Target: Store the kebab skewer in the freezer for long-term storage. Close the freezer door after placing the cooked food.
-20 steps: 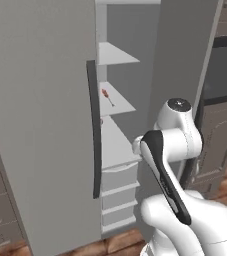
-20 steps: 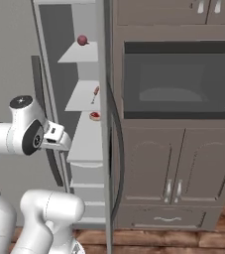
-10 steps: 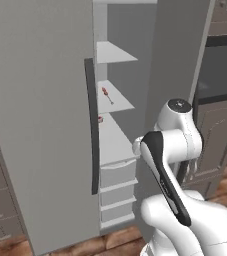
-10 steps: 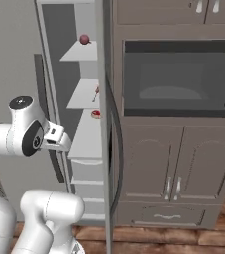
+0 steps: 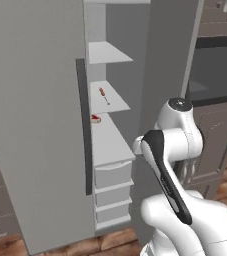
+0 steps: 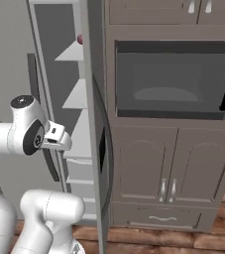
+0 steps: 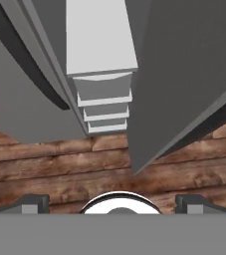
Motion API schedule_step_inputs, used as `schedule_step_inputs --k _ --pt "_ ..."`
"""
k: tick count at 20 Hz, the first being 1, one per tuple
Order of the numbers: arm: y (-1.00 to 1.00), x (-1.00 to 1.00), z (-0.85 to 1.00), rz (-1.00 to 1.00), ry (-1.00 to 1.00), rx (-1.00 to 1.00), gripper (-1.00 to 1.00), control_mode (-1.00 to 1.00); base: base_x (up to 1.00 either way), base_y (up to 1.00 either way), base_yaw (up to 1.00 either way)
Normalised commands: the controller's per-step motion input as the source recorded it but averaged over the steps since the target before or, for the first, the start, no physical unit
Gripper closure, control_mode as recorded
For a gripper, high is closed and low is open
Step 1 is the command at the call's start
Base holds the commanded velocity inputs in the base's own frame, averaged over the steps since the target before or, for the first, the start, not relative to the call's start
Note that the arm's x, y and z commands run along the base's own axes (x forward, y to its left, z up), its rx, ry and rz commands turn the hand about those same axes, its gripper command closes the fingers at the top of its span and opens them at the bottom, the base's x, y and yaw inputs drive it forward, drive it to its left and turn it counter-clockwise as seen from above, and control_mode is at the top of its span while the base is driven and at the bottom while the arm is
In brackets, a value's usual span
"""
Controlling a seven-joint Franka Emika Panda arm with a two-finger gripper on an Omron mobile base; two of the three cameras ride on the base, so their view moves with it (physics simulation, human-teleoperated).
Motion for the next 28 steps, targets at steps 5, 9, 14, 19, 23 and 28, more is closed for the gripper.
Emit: schedule_step_inputs --k 5,9,14,19,23,28 --pt "0.0 0.0 0.0 0.0 0.0 0.0 -1.0 1.0 -0.14 0.0 0.0" --pt "0.0 0.0 0.0 0.0 0.0 0.0 -1.0 1.0 -0.37 0.0 0.0" --pt "0.0 0.0 0.0 0.0 0.0 0.0 -1.0 1.0 -0.39 0.0 0.0" --pt "0.0 0.0 0.0 0.0 0.0 0.0 -1.0 1.0 -0.2 0.0 0.0" --pt "-0.02 0.0 0.0 0.0 0.0 0.0 -1.0 -1.0 0.0 0.0 0.0" --pt "-0.32 0.04 -0.03 0.02 0.0 0.01 -1.0 -1.0 0.0 0.0 0.0"
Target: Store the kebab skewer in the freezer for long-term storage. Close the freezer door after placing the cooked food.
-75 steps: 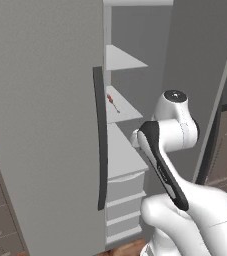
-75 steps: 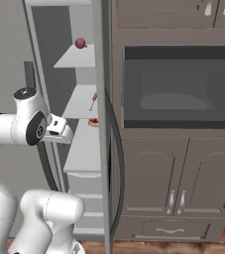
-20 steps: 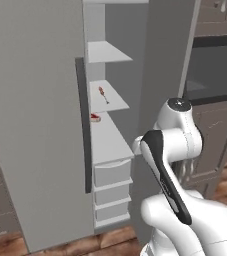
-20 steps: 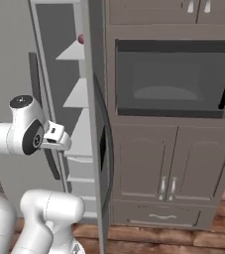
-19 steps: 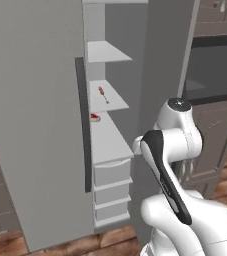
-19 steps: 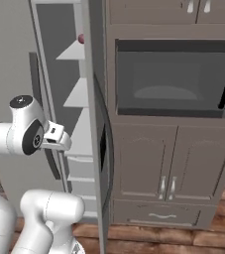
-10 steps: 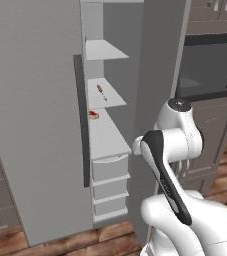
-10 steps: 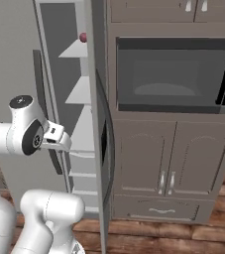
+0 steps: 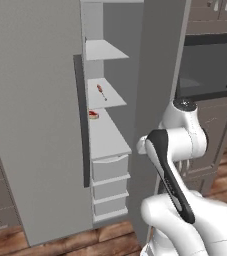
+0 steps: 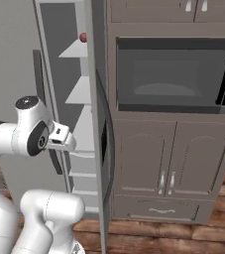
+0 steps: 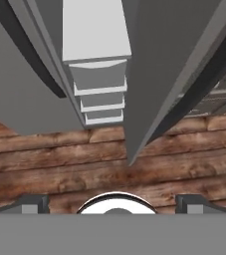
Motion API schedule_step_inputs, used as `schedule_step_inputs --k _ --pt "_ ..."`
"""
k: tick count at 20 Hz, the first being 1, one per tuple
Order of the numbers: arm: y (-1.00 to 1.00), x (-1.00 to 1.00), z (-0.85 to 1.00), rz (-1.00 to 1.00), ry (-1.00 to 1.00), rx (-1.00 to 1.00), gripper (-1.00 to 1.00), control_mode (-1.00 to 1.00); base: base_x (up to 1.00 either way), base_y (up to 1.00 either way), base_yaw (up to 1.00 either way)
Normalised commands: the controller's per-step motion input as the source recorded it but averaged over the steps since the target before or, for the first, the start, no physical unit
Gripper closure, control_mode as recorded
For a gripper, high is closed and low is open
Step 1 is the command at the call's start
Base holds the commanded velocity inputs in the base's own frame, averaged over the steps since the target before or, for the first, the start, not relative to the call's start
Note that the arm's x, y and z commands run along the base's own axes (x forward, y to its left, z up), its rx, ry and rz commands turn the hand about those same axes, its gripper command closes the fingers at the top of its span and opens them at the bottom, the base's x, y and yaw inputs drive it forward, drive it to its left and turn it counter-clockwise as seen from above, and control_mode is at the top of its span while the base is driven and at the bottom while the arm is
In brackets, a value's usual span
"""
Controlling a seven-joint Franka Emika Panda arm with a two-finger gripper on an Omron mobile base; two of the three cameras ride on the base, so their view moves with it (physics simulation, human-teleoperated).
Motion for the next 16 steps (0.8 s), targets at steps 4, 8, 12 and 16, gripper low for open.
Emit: schedule_step_inputs --k 4,8,12,16 --pt "-0.71 0.13 0.0 0.05 -0.02 0.07 -1.0 -1.0 0.0 0.0 0.0" --pt "-0.87 0.07 0.04 0.18 0.0 0.08 -1.0 -1.0 0.0 0.0 0.0" --pt "-0.87 0.12 0.1 0.09 0.0 0.03 -1.0 -1.0 0.0 0.0 0.0" --pt "-0.96 0.35 0.09 0.19 0.0 0.03 -1.0 -1.0 0.0 0.0 0.0"
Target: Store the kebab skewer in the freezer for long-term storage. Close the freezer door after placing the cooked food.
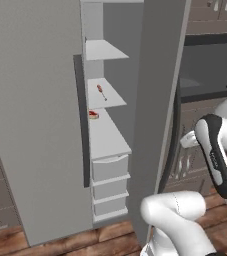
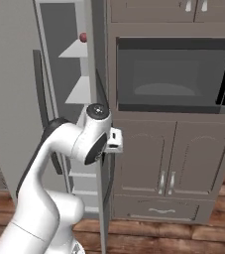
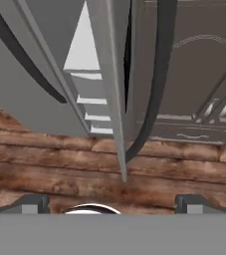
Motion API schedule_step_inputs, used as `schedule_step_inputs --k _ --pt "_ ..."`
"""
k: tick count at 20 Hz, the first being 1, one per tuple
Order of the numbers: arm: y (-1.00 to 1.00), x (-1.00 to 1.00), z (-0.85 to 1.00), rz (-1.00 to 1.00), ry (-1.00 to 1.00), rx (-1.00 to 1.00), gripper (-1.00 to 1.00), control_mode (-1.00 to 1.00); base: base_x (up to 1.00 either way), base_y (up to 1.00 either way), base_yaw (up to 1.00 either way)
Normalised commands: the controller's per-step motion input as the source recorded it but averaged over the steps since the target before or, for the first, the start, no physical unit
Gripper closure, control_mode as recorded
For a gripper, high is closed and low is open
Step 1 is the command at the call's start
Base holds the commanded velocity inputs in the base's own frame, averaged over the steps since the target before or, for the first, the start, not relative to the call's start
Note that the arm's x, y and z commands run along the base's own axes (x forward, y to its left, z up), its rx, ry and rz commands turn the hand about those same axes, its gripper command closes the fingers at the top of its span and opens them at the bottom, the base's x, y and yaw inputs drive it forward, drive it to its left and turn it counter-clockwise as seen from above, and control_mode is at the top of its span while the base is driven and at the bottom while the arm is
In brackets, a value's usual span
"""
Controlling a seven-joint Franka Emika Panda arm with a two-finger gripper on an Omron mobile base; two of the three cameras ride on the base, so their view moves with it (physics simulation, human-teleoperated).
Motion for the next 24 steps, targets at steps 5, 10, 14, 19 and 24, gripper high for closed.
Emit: schedule_step_inputs --k 5,10,14,19,24 --pt "-0.84 0.6 0.03 0.18 0.0 0.03 -1.0 -1.0 0.0 0.0 0.0" --pt "-0.34 0.81 0.05 0.05 0.0 0.0 -1.0 -1.0 0.0 0.0 0.0" --pt "0.0 0.68 0.0 0.02 0.0 0.0 -1.0 -1.0 0.0 0.0 0.0" --pt "0.04 0.37 -0.04 0.04 -0.01 0.0 -1.0 -1.0 0.0 0.0 0.0" --pt "0.19 0.02 -0.07 0.07 -0.01 0.01 -1.0 -1.0 0.0 0.0 0.0"
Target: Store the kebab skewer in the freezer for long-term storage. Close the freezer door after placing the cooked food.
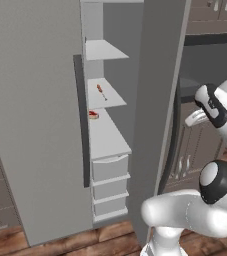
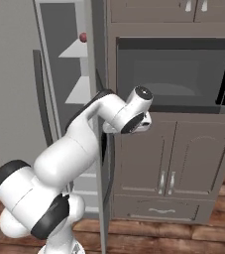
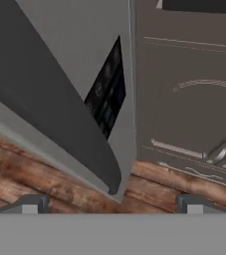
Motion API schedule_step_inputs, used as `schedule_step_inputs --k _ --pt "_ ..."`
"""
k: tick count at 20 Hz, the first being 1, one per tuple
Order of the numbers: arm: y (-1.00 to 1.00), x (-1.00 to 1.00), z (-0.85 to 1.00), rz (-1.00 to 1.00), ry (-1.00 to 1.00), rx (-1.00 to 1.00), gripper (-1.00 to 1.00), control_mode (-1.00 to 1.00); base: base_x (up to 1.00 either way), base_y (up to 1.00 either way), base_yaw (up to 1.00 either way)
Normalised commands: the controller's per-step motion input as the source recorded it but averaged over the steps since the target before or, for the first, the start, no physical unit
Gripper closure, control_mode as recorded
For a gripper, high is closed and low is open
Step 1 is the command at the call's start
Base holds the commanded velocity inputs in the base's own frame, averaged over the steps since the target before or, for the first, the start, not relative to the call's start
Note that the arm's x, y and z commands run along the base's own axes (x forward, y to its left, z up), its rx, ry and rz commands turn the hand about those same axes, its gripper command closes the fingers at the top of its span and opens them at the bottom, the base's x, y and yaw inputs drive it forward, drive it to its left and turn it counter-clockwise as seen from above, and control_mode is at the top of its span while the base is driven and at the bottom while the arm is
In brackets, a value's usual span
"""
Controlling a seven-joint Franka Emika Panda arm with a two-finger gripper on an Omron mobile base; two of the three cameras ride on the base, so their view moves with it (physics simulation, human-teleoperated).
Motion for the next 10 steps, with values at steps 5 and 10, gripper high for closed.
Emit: schedule_step_inputs --k 5,10 --pt "0.0 -0.01 0.02 0.16 -0.02 0.18 -1.0 -1.0 0.0 0.0 0.0" --pt "0.01 -0.07 0.13 0.2 -0.03 0.23 -1.0 -1.0 0.0 0.0 0.0"
